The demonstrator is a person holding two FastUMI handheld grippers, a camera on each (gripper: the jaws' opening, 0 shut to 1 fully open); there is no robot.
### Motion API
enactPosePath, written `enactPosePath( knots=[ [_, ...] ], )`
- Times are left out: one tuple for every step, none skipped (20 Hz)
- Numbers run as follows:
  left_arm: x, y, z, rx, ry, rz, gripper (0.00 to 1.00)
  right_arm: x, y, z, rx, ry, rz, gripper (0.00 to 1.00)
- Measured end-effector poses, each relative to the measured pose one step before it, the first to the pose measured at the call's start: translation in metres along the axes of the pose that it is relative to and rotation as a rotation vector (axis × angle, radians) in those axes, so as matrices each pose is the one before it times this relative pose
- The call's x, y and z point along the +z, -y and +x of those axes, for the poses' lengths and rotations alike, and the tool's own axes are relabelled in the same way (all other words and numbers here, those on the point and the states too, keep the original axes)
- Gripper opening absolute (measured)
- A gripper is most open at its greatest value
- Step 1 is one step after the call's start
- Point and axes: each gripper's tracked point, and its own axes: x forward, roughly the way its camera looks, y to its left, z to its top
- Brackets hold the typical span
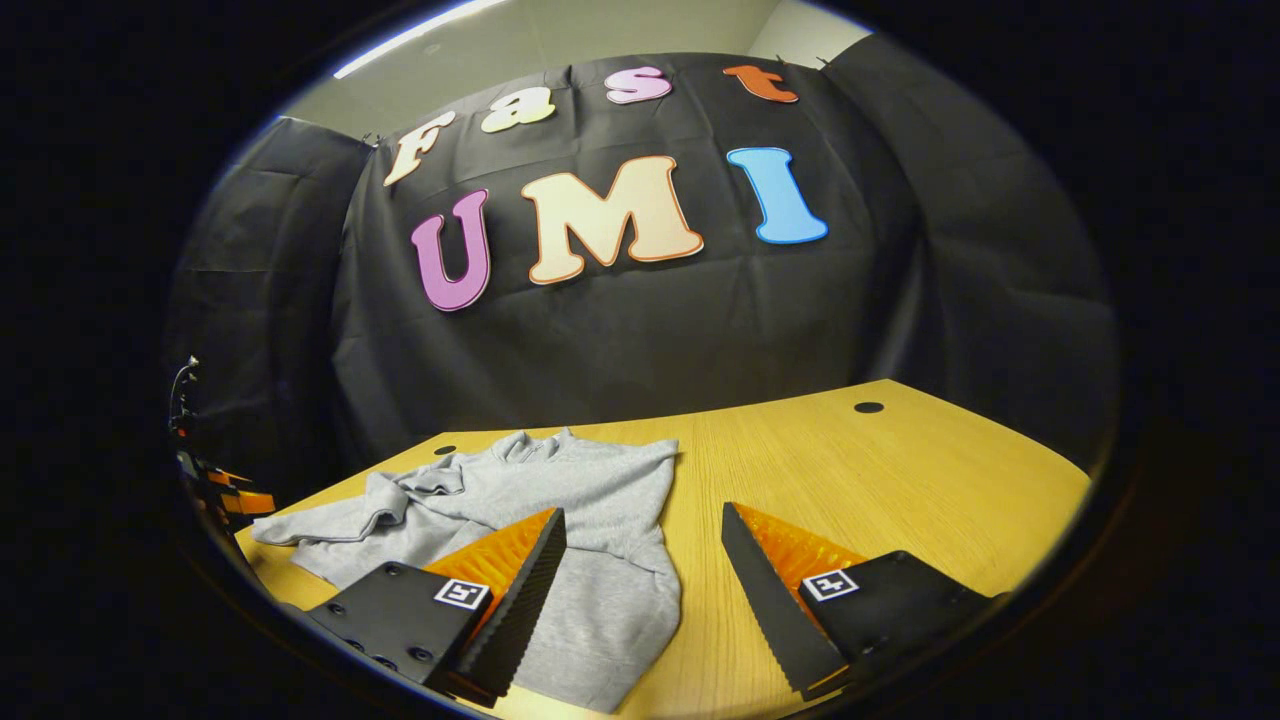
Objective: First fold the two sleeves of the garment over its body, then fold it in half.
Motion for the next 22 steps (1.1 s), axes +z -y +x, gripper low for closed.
enactPosePath(
  knots=[
    [-0.00952,-0.00397,0.00134,-0.0096,-0.04306,-0.02164,0.97,-0.00024,-0.0002,-0.00264,0.00195,0.00286,0.00253,0.97],
    [-0.01011,0.00083,0.00404,-0.02034,-0.03857,-0.01431,0.98,-0.00033,-0.00045,-0.00117,0.00442,-0.00059,0.00306,0.97],
    [-0.0064,-0.00282,0.00346,-0.00357,-0.02926,-0.01064,0.98,-0.00048,0.00111,-0.0017,-0.0019,-0.00096,0.00621,0.97],
    [-0.00632,-0.00688,0.00218,0.00671,-0.02391,-0.00311,0.98,0.00006,0.00164,-0.0008,0.00012,0.00031,0.00717,0.97],
    [-0.00319,-0.00692,0.00053,0.01473,-0.0091,0.00228,0.98,0.00093,0.00061,-0.0008,-0.00077,0.0008,0.00719,0.97],
    [-0.00329,-0.00513,0.00163,0.01129,-0.0095,0.00139,0.98,-0.00092,0.00087,-0.0009,-0.00181,-0.00079,0.00467,0.97],
    [-0.00277,-0.0027,0.00061,0.00315,-0.01049,0.00069,1.0,-0.00081,0.00004,-0.00055,-0.00207,0.00029,-0.0001,0.97],
    [-0.00427,-0.00136,-0.00014,-0.00033,-0.01358,0.00135,0.98,-0.00112,0.00133,0.00014,-0.00474,0.00037,-0.00358,0.97],
    [-0.00376,-0.0008,0.00061,0.00095,-0.01468,0.00049,0.98,-0.00051,0.00111,-0.0005,-0.0038,-0.00254,-0.00499,0.97],
    [-0.00368,-0.00157,0.00228,-0.00021,-0.01204,-0.00193,0.98,-0.00149,-0.00005,0.00032,-0.00165,-0.00103,-0.00283,0.97],
    [-0.00326,0.00071,0.00117,-0.00384,-0.01585,-0.00312,0.98,-0.00121,0.00021,0.00071,-0.00268,-0.00534,0.00146,0.97],
    [0.00102,0.00047,0.00028,-0.00107,0.00476,-0.00164,0.98,-0.00274,-0.00159,-0.00023,0.00215,-0.00818,0.0074,0.97],
    [-0.00042,0.00007,0.00045,-0.00153,0.00324,0.00288,0.98,-0.00057,-0.00257,-0.00016,0.00672,-0.00313,0.00854,0.97],
    [-0.00271,0.00082,-0.00104,-0.00355,-0.01058,-0.0009,1.0,-0.00201,-0.00181,0.00023,0.00385,-0.0043,0.00566,0.97],
    [0.00115,0.00054,0.00014,-0.00396,0.00391,0.00017,0.98,0.00005,-0.00182,0.00001,0.00433,0.00052,0.0005,0.98],
    [-0.00078,-0.00002,0.00121,-0.00372,-0.00068,0.00028,0.94,0.00074,-0.00071,-0.00026,0.00114,0.00324,-0.00256,0.98],
    [-0.00098,-0.00016,-0.00021,0.00019,-0.00621,-0.00955,0.97,0.00085,-0.00112,-0.00058,0.00269,0.00375,-0.00134,0.97],
    [0.00015,-0.00071,0.00188,0.00004,0.0001,-0.01411,0.98,0.00018,-0.00237,0.00006,0.00513,0.00155,0.00298,0.97],
    [-0.00051,0.0019,0.00039,-0.00817,0.00178,-0.01426,0.98,0.00063,-0.00202,-0.00092,0.00659,-0.00065,0.00518,0.97],
    [-0.00052,0.00083,-0.00186,-0.00637,0.00879,-0.00397,0.99,-0.00051,-0.00022,-0.00108,0.0031,-0.00147,0.00311,0.97],
    [0.00054,0.00153,-0.00026,-0.00785,0.00526,-0.0053,0.96,0.00113,0.00031,-0.00038,-0.0004,0.0042,0.00143,0.98],
    [-0.00122,0.00373,0.00106,-0.00549,0.00469,-0.00389,0.9,0.00031,0.00159,-0.00051,-0.00228,0.00293,0.00013,0.97]
  ],
)
